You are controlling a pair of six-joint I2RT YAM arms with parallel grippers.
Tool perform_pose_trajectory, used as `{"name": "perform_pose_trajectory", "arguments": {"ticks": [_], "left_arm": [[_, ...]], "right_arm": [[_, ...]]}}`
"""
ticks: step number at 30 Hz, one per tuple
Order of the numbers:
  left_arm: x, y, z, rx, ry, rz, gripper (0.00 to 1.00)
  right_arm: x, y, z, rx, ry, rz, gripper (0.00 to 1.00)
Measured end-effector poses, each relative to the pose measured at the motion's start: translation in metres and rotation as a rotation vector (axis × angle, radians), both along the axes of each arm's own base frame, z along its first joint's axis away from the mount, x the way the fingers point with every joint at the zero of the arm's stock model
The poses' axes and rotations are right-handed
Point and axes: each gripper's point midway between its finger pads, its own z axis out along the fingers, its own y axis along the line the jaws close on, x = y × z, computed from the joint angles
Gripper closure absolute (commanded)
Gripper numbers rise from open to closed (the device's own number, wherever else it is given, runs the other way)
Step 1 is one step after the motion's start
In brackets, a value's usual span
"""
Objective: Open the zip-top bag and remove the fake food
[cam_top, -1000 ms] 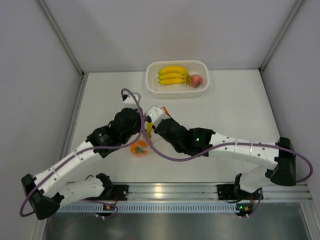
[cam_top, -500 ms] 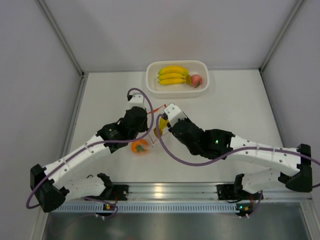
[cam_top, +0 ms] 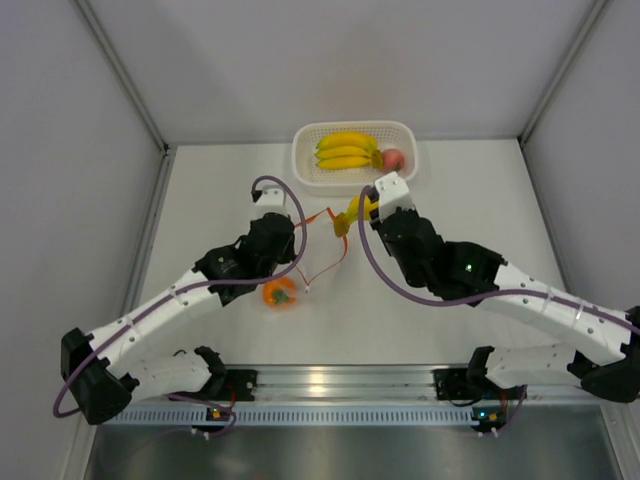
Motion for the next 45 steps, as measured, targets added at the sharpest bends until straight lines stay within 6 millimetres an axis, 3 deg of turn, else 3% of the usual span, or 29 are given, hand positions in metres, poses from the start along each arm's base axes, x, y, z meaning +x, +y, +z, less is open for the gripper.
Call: {"name": "perform_pose_trajectory", "arguments": {"ticks": [6, 10, 12, 22, 26, 35, 45], "left_arm": [[0.001, 0.017, -0.003, -0.009, -0.001, 0.041, 1.0], [-0.002, 0.023, -0.01, -0.006, 0.009, 0.049, 1.0], [-0.003, 0.024, -0.01, -0.011, 0.011, 0.044, 1.0], [-0.015, 0.015, -0.002, -0.085, 0.019, -0.021, 1.0], [-0.019, 0.01, -0.001, -0.112, 0.032, -0.051, 1.0], [-0.026, 0.005, 0.007, -0.146, 0.027, -0.094, 1.0], [-0.026, 0.002, 0.014, -0.145, 0.018, -0.122, 1.0]], "right_arm": [[0.042, -0.029, 0.033, 0.08, -0.034, -0.118, 1.0], [0.078, -0.029, 0.052, 0.124, -0.065, -0.149, 1.0], [0.097, -0.026, 0.05, 0.117, -0.068, -0.156, 1.0], [0.205, 0.016, 0.009, 0.035, -0.026, -0.032, 1.0], [0.235, 0.034, -0.013, -0.011, -0.043, 0.023, 1.0], [0.278, 0.077, -0.069, -0.064, -0.031, 0.171, 1.0], [0.31, 0.078, -0.118, -0.117, -0.004, 0.323, 1.0]]}}
